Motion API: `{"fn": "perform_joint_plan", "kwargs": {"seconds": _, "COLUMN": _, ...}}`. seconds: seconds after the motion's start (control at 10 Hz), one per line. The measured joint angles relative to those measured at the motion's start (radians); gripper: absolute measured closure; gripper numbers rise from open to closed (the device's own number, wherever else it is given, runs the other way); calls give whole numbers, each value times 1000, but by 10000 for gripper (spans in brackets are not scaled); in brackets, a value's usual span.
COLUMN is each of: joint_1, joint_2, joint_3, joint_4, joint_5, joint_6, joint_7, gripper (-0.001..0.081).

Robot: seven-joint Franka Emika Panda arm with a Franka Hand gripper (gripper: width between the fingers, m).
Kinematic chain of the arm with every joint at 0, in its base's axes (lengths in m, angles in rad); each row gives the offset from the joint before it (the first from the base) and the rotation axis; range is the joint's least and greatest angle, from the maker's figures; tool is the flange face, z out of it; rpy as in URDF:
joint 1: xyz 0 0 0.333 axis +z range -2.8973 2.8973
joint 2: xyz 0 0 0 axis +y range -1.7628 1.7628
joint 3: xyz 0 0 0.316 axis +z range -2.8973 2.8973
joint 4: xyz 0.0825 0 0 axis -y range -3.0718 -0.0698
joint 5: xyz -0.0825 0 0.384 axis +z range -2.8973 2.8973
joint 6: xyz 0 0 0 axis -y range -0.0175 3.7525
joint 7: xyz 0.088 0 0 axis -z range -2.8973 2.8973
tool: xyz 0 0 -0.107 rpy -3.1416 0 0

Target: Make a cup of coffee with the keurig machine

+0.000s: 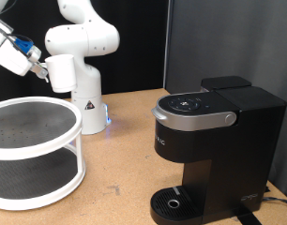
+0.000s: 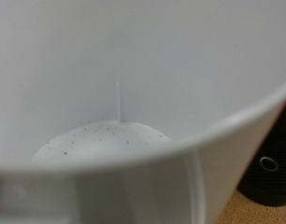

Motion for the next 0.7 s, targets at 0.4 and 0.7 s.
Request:
{"fn": "perform_joint_plan", "kwargs": {"seconds": 0.4, "joint_1": 42, "joint_2": 13, "joint_3": 10, "joint_4": -40, "joint_5": 129, "joint_6": 104, "joint_7": 60, "gripper": 746}}
{"fn": "perform_joint_plan", "kwargs": {"seconds": 0.7, "joint_1": 116, "joint_2": 64, "joint_3": 24, "joint_4": -53, "joint_5": 209, "joint_6": 233, "joint_7": 136, "gripper": 746}}
